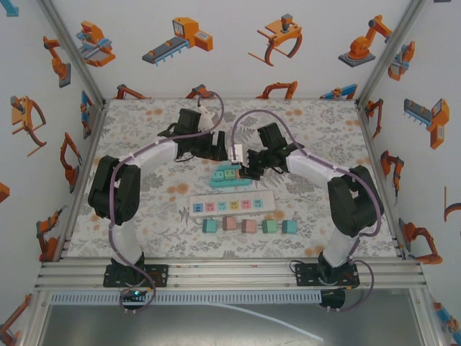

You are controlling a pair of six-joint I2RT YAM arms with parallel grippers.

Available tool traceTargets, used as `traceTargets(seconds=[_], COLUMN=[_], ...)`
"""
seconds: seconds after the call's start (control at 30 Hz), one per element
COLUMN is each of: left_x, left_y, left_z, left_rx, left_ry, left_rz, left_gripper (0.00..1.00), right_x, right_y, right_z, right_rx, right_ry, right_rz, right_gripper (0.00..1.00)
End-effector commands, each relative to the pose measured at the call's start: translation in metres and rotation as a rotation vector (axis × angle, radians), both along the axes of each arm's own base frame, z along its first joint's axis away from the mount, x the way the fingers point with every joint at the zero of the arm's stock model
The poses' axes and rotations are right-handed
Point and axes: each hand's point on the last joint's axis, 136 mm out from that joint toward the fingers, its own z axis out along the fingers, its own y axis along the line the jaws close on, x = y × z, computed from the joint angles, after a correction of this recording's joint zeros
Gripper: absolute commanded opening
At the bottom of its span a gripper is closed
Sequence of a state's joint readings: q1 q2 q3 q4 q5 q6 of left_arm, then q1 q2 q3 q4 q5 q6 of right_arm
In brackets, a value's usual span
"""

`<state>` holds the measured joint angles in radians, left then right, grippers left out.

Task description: Pull the plug off the socket

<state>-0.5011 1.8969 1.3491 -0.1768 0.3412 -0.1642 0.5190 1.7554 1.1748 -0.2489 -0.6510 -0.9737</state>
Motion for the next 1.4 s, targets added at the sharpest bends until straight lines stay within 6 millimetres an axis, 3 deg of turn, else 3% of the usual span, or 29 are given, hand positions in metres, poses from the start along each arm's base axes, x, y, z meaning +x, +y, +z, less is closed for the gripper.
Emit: traceTargets(seconds=[0.0,0.27,0.6,0.73,0.87,1.37], left_x=[-0.007,-0.026,-0.026,-0.027,-0.027,-0.022], left_y=[-0.006,-0.014,-0.007,-0.005,-0.002,0.017], left_z=[-0.007,-0.042,-0.058,-0.069,-0.076,-0.102], left_rx=[0.042,0.125,0.197,0.22,0.235,0.373], left_ry=[0.009,0.079,0.108,0.131,0.142,0.15], left_rz=[-0.063,-0.16,-0.153,-0.156,-0.148,-0.114], left_gripper=[0.74,0.67,0.65,0.65,0.65,0.6], right_x=[-0.003,0.006,0.008,0.01,0.009,0.016], right_y=[0.0,-0.001,0.003,0.009,0.014,0.026], right_z=[-0.006,-0.018,-0.025,-0.019,-0.009,0.016], right_rx=[-0.004,-0.037,-0.034,-0.005,0.019,0.099], right_ry=[0.023,0.024,0.052,0.051,0.055,0.094], right_rz=[0.021,0.0,0.003,0.005,0.018,0.0], right_gripper=[0.48,0.46,0.4,0.33,0.19,0.12])
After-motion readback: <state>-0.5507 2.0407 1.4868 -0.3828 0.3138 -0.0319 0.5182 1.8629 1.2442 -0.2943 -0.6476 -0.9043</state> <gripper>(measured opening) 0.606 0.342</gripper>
